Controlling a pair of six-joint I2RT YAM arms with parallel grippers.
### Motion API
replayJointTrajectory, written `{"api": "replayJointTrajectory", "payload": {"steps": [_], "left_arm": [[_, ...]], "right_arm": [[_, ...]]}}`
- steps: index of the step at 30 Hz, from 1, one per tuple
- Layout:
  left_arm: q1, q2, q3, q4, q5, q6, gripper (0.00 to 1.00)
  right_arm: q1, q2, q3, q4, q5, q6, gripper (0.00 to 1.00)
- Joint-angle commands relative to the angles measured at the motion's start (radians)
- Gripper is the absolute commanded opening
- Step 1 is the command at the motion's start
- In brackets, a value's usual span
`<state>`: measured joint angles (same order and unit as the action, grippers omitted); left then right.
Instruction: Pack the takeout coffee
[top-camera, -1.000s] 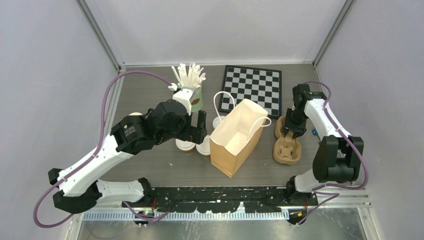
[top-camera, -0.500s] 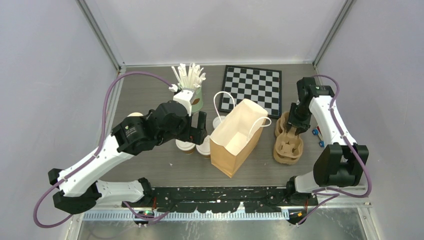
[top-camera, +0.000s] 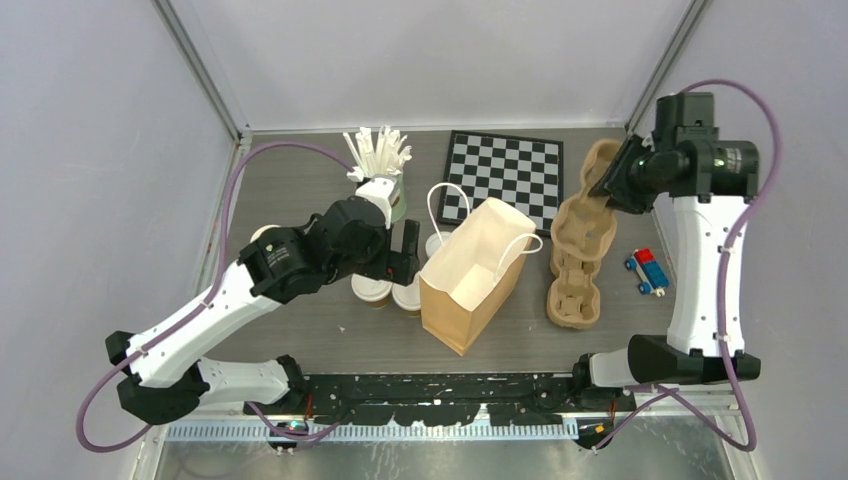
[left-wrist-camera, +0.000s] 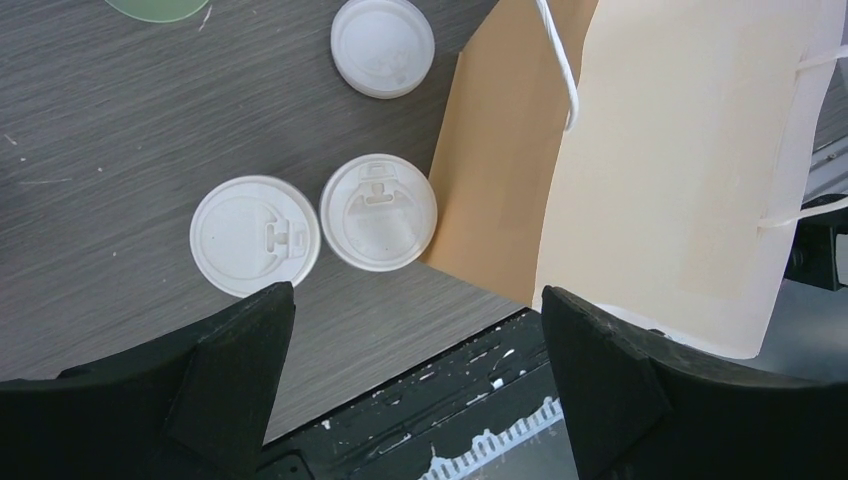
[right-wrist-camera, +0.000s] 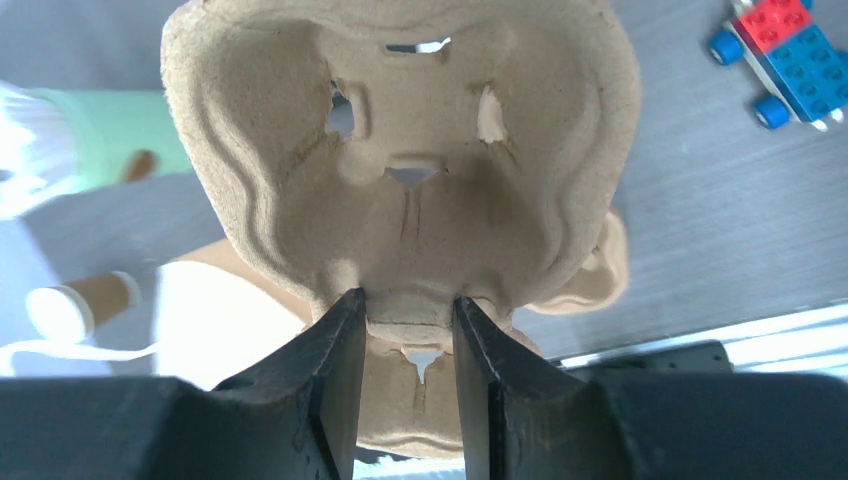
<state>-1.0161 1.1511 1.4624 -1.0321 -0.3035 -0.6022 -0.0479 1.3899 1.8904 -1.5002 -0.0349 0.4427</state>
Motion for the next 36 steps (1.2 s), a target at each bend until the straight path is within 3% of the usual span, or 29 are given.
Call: {"api": "replayJointTrajectory", "payload": {"steps": [1,4,9,15,24,25,32,36], "left_arm": [[0.030,0.001,-0.008,0.086,0.065,-0.016,0.95],[0.040,0.002,-0.029,0.127,0.119,-0.010,0.95],[0.042,0.011,-0.081,0.209,0.228,0.002,0.91],[0.042,0.032,-0.094,0.274,0.356,-0.001,0.81],[0.042,0.027,-0.176,0.467,0.552,-0.060,0.60],[0.042,0.024,-0.176,0.473,0.553,-0.060,0.61],[0.060,-0.072,-0.170,0.408,0.399,-0.075,0.87],[0.156,-0.117,-0.160,0.307,0.332,-0.128,0.90]], "right_arm": [[0.005,0.005,0.237,-0.090,-0.115,0.134,0.35],[0.021,0.017,0.321,-0.044,-0.157,0.239,0.35],[0.126,0.003,0.323,0.090,-0.132,0.398,0.35],[0.385,0.030,0.296,0.225,0.020,0.560,0.35],[0.532,0.042,0.233,0.221,0.143,0.637,0.35],[0.542,0.037,0.221,0.214,0.147,0.640,0.35],[0.616,0.006,0.144,0.175,0.163,0.657,0.34],[0.658,0.002,0.144,0.128,0.179,0.653,0.35]]}}
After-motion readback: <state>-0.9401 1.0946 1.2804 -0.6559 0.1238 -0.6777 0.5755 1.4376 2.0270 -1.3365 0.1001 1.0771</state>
